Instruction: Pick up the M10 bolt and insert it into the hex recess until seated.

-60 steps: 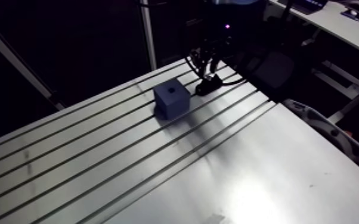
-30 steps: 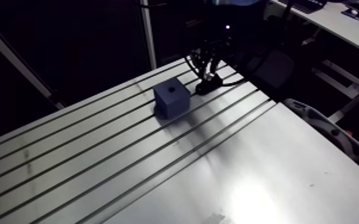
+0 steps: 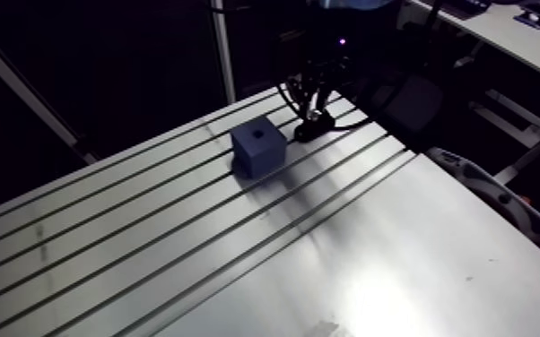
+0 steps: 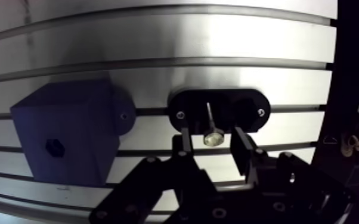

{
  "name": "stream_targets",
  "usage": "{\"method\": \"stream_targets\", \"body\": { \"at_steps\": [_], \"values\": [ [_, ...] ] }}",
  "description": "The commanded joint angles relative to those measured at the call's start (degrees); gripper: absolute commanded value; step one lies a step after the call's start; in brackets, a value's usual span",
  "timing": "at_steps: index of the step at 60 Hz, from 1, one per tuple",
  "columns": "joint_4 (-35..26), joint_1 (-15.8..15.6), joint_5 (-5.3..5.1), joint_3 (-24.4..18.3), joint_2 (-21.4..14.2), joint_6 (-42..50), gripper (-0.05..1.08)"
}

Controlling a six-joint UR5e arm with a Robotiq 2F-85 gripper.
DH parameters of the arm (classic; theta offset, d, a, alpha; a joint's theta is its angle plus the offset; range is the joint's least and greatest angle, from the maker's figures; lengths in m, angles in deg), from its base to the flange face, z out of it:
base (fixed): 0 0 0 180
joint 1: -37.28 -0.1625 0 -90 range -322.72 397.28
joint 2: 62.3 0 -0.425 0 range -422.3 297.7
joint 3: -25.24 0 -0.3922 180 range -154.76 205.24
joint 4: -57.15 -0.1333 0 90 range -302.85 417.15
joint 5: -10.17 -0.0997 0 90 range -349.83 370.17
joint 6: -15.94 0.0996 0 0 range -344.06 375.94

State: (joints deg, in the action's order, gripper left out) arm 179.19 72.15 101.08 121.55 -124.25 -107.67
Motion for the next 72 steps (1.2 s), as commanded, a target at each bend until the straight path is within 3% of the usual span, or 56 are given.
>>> {"method": "stream_targets", "body": {
  "at_steps": [1, 72],
  "values": [
    [0.1, 0.3, 0.09, 0.2, 0.0, 0.0, 0.54],
    [1.2, 0.4, 0.18, 0.9, 0.0, 0.1, 0.57]
  ]
}}
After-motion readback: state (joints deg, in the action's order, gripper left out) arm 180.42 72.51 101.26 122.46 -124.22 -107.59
